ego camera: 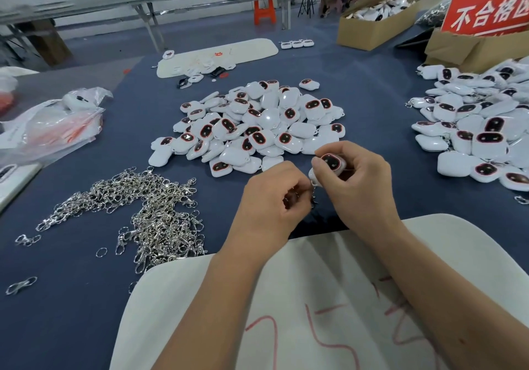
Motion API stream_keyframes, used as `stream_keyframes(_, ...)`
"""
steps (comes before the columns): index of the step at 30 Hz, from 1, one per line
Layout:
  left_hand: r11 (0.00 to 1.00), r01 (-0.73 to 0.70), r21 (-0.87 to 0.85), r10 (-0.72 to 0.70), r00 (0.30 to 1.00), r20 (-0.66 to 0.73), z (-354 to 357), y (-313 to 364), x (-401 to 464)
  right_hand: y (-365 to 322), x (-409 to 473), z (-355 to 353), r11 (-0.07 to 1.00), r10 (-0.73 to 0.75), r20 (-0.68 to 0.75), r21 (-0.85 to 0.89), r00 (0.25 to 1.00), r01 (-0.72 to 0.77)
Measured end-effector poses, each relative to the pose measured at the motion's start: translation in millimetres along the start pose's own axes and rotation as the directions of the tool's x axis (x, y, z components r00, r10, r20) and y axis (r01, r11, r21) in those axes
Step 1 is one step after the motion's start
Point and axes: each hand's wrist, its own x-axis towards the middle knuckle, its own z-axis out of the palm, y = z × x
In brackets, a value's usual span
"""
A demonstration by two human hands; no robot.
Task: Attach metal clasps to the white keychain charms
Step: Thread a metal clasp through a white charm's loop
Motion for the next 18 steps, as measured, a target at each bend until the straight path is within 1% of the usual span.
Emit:
stream_keyframes(9, 0.999, 0.015, 0.033, -0.014, 1.000, -0.016, -0.5, 3.1, -1.3, -2.4, -1.0, -0.5, 1.000, 0.012, 0.002, 0.001, 1.000, -0.012)
stream_keyframes(18, 0.997, 0.057, 0.042, -0.056, 0.998, -0.032, 1.3, 1.1, -2.2, -4.8, -2.8, 2.2, 0.999, -0.031, -0.011, -0.021, 0.999, 0.030)
